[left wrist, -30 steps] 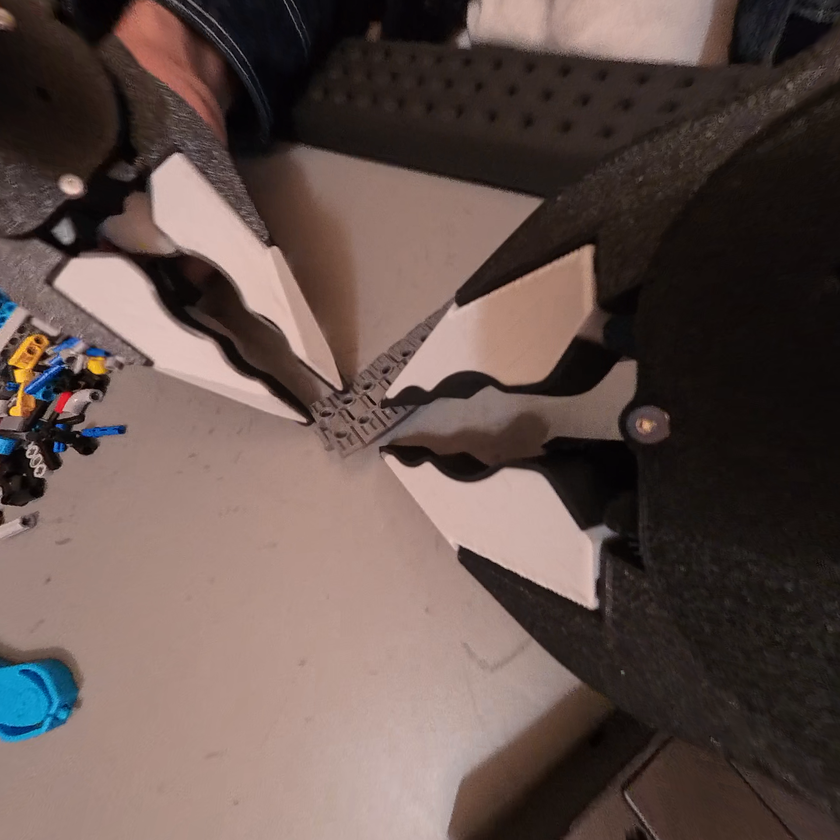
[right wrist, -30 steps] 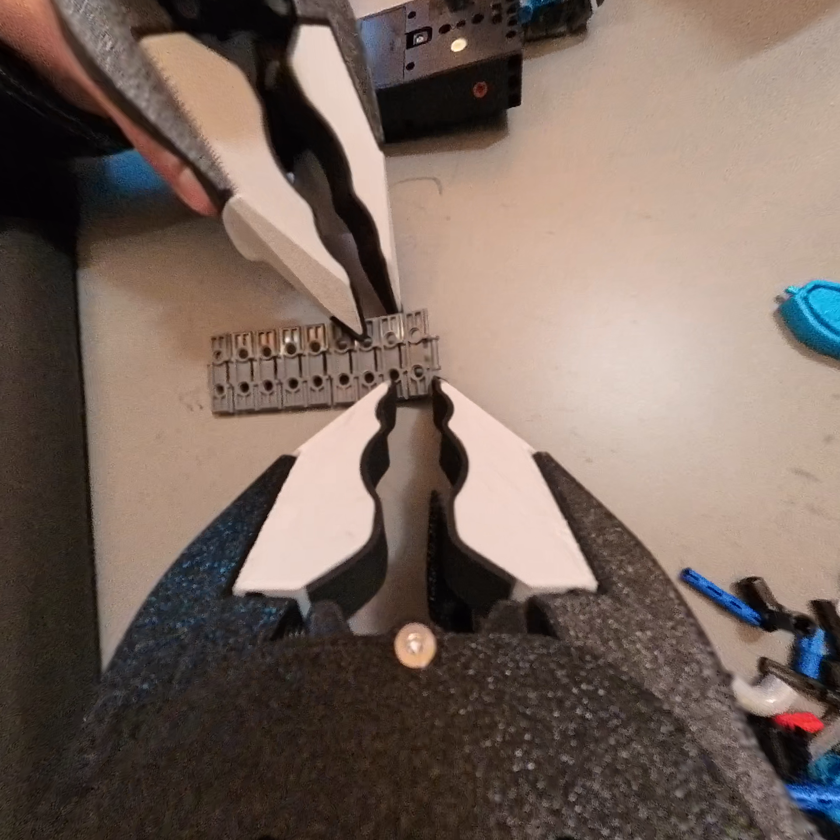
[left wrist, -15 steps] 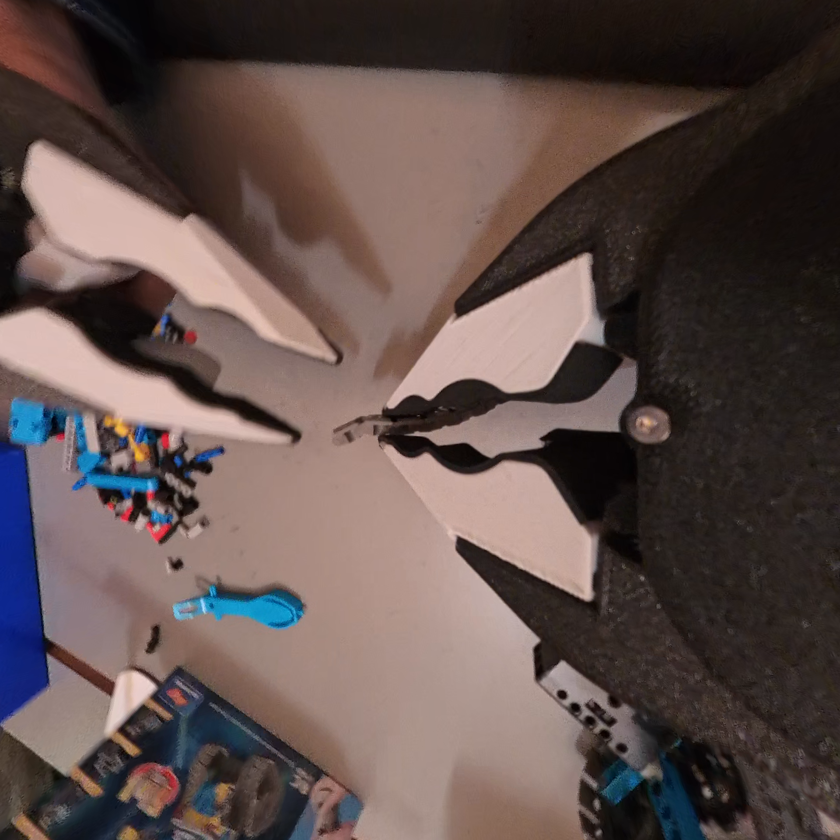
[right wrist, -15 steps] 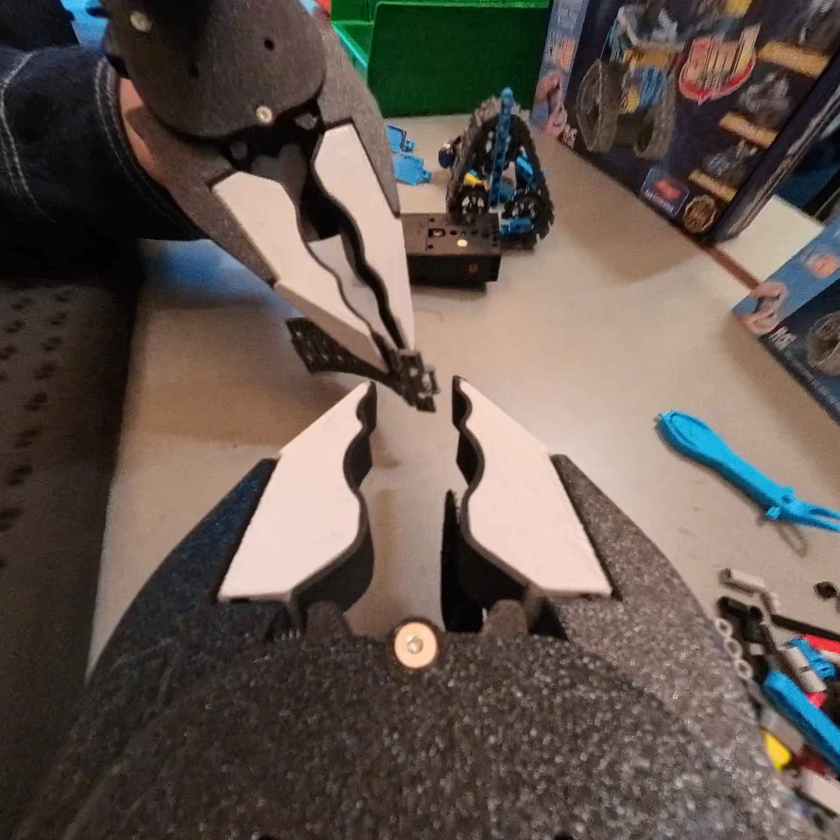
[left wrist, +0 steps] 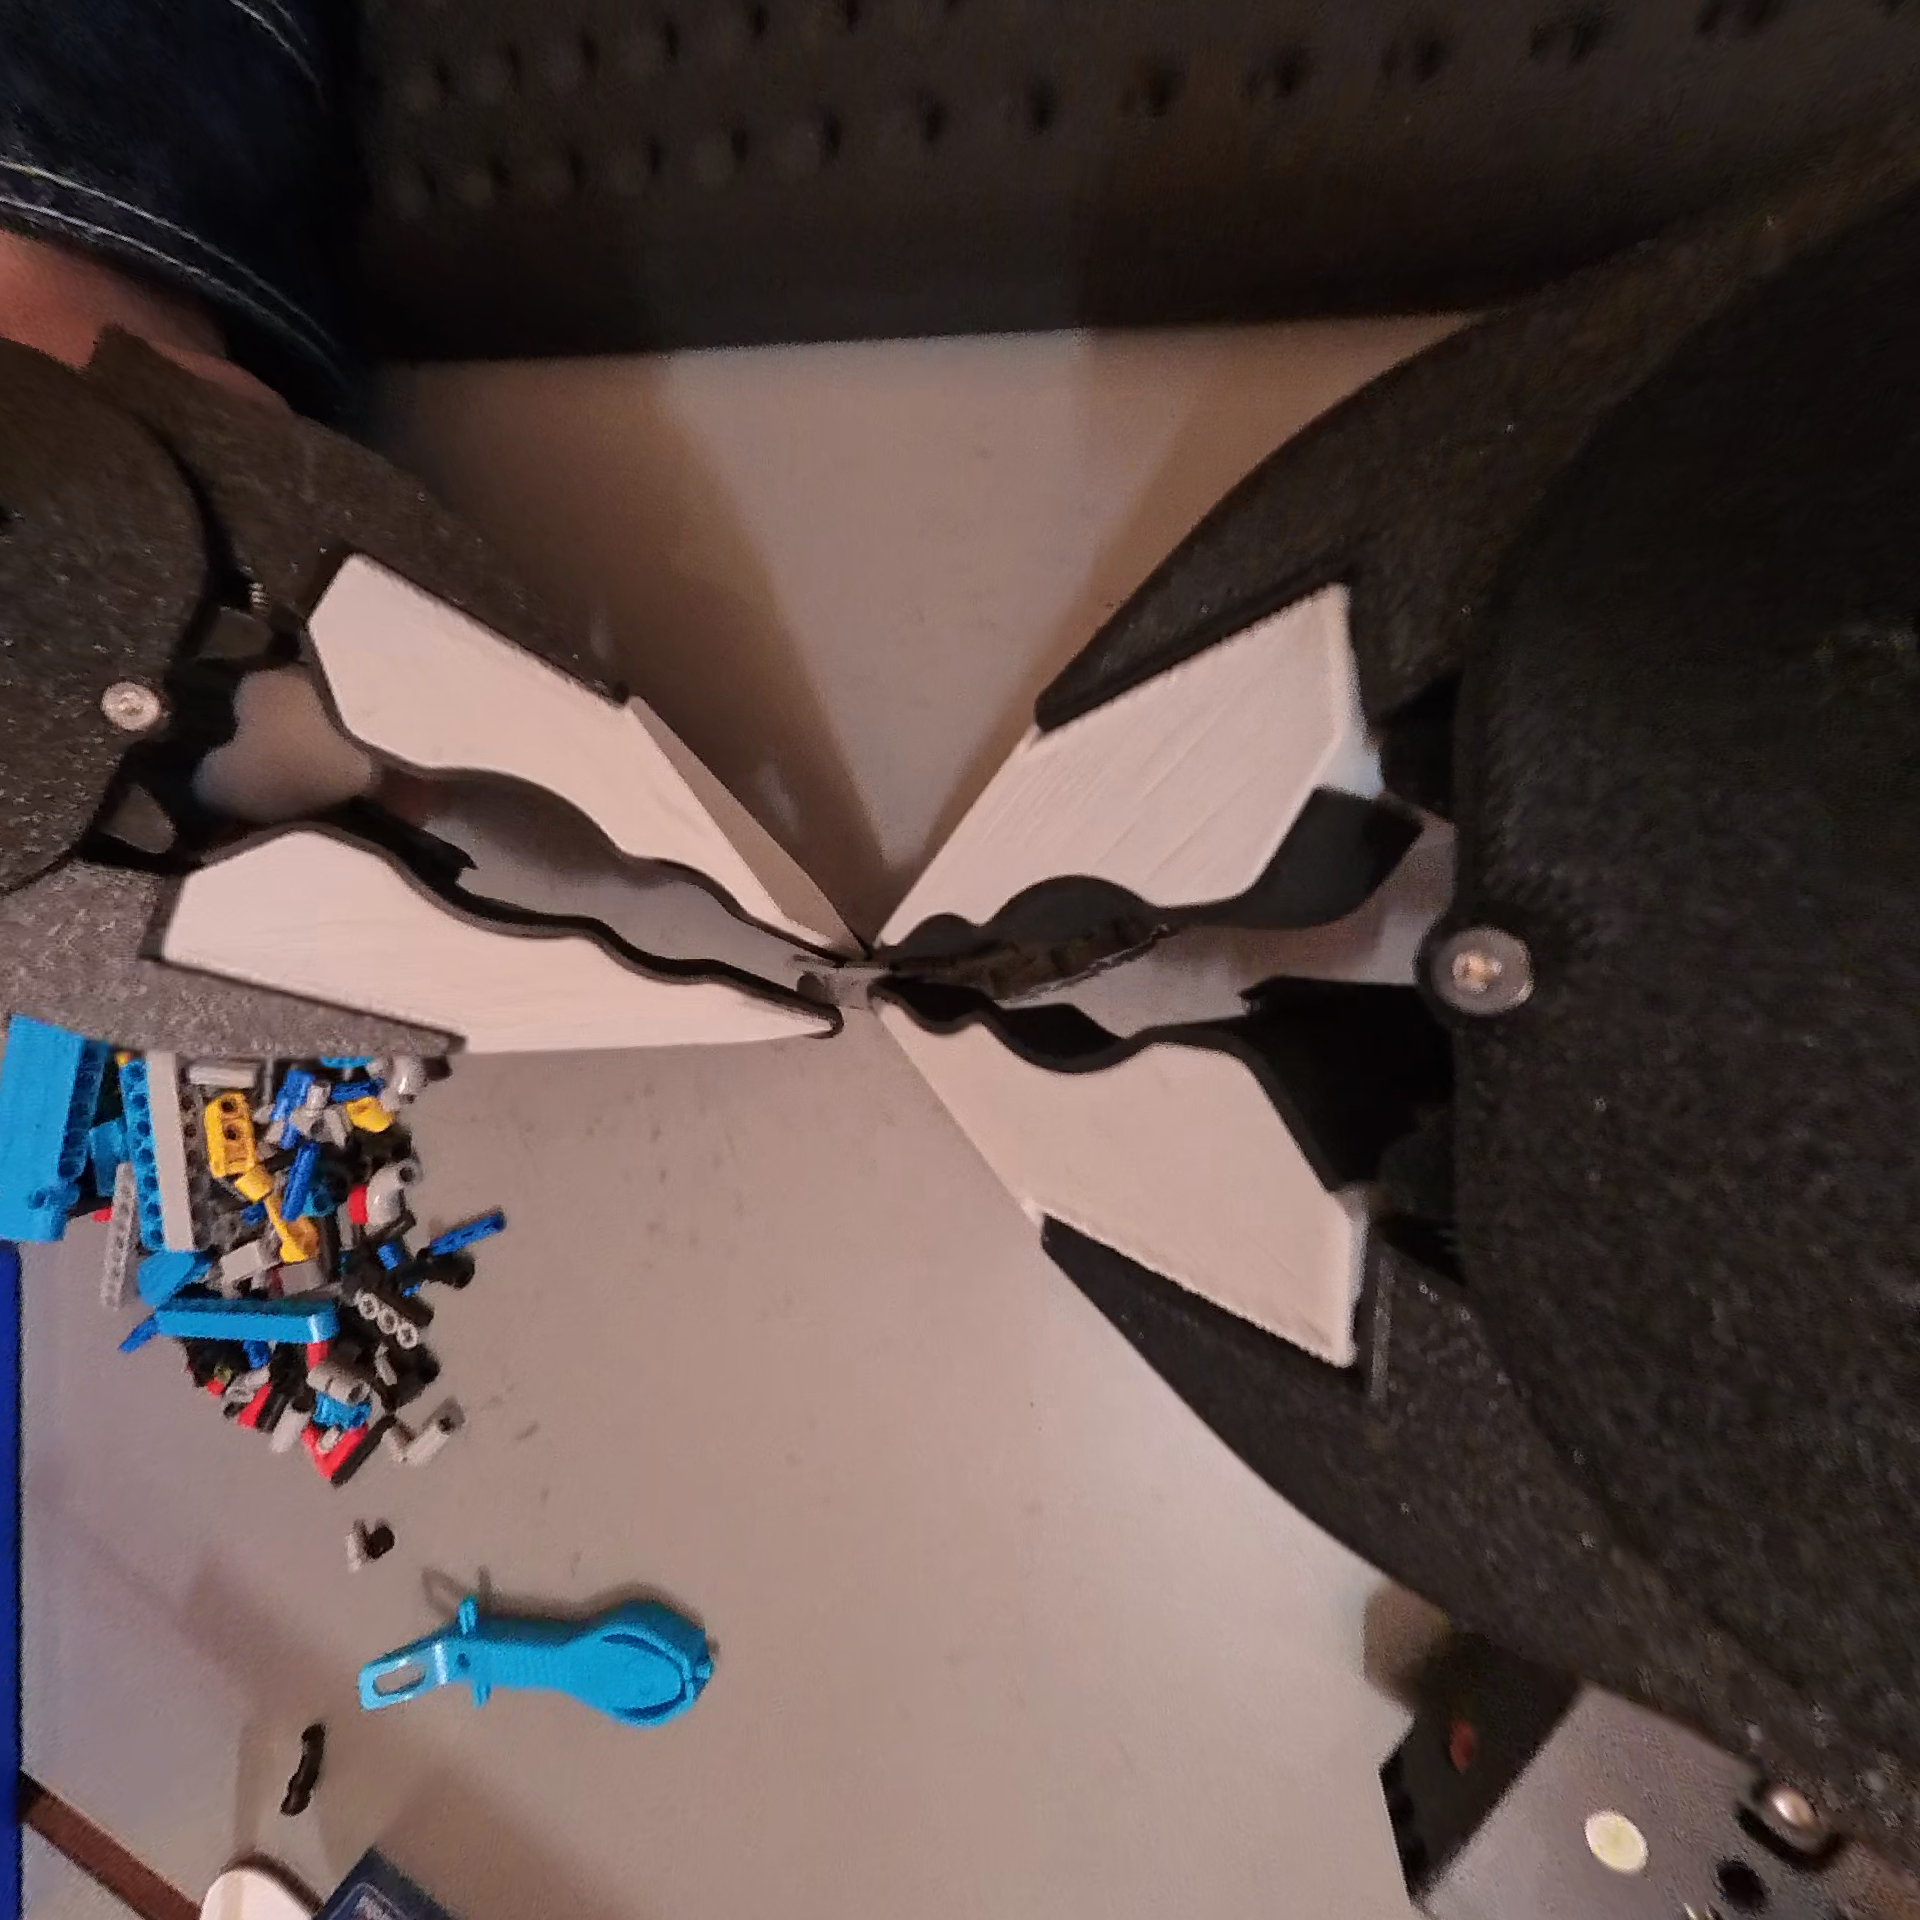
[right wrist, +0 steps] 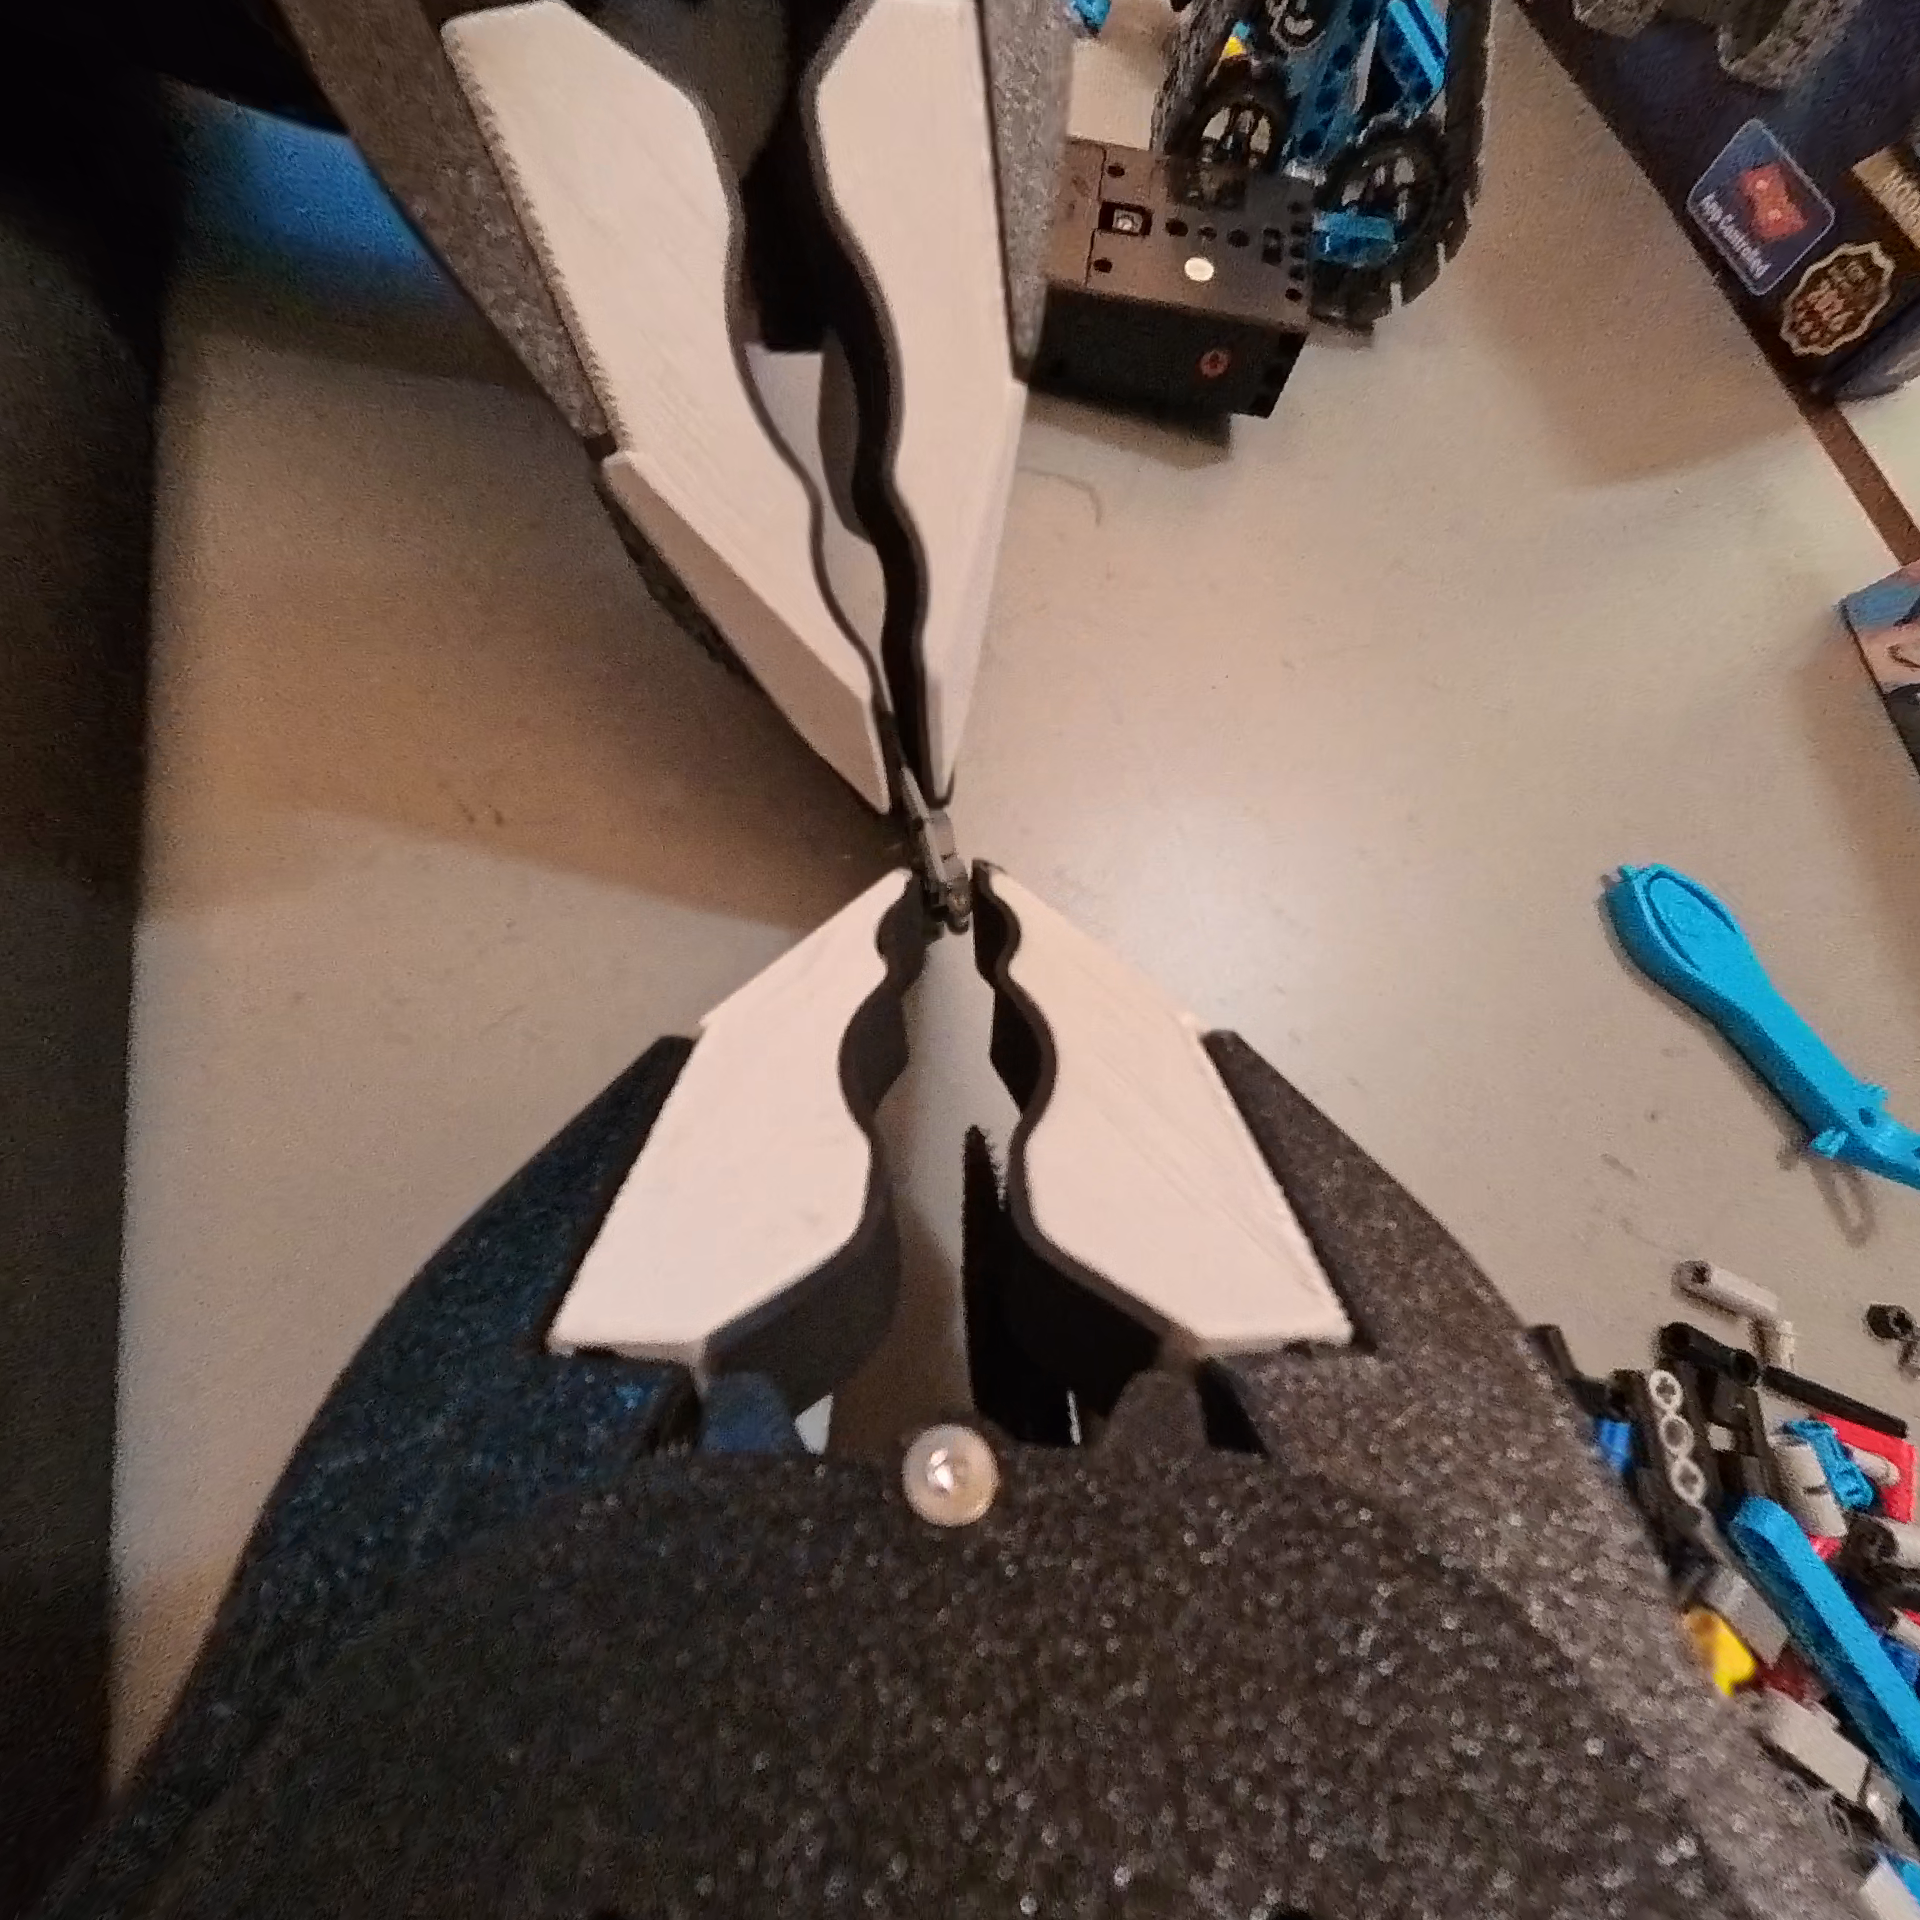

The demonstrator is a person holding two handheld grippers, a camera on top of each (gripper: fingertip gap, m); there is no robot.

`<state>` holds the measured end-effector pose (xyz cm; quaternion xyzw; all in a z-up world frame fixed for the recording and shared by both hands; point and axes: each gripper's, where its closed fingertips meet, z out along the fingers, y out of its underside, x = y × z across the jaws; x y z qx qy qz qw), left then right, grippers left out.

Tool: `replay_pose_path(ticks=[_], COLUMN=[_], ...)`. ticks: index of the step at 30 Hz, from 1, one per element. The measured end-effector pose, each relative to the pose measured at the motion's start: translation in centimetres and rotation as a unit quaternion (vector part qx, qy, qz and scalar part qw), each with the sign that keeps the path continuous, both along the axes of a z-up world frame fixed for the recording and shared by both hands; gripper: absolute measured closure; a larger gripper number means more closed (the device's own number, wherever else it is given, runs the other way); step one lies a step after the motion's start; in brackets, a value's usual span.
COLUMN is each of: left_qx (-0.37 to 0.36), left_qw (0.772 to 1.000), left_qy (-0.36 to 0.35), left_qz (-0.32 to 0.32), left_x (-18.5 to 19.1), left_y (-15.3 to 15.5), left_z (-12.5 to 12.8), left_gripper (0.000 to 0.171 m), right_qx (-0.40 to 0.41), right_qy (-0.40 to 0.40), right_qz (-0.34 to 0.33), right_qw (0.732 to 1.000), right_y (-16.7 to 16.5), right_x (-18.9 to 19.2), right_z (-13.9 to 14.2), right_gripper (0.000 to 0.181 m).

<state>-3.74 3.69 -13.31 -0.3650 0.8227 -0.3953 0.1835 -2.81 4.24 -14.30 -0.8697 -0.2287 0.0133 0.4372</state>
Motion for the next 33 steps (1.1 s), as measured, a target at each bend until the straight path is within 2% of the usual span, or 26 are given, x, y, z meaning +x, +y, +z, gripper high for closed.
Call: replay_pose_path(ticks=[4,6,8,10,15,18,22,33], left_qx=[-0.123,-0.146,-0.114,-0.091,-0.100,-0.100,-0.093,-0.086], left_qw=[0.990,0.986,0.992,0.995,0.993,0.993,0.994,0.995], left_qy=[0.070,0.084,0.062,0.045,0.056,0.055,0.051,0.040], left_qz=[0.006,0.009,0.000,-0.001,0.017,0.017,0.017,0.000], left_x=[-0.3,-0.3,-0.3,-0.2,0.0,0.0,0.1,-0.2], left_y=[-0.2,-0.2,-0.2,-0.1,0.9,0.9,0.8,0.2], left_z=[0.1,0.1,0.1,0.1,-0.1,-0.1,-0.1,0.0], left_gripper=[0.170,0.170,0.170,0.170,0.170,0.170,0.170,0.170], right_qx=[0.012,-0.003,-0.037,-0.030,0.008,0.004,0.008,0.007], right_qy=[-0.034,-0.010,0.071,0.092,0.030,0.065,0.034,0.078], right_qz=[0.028,0.011,-0.018,-0.026,-0.063,-0.025,-0.030,-0.029], right_qw=[0.999,1.000,0.997,0.995,0.998,0.998,0.999,0.997], right_y=[-0.4,-0.5,-0.5,-0.2,0.0,-0.4,0.0,0.3], right_x=[-0.5,-0.5,-0.6,-0.4,1.6,-0.4,-0.2,-0.4], right_z=[0.1,0.0,0.0,0.0,0.5,0.7,0.5,0.5], right_gripper=[0.176,0.176,0.175,0.174,0.171,0.171,0.168,0.164])
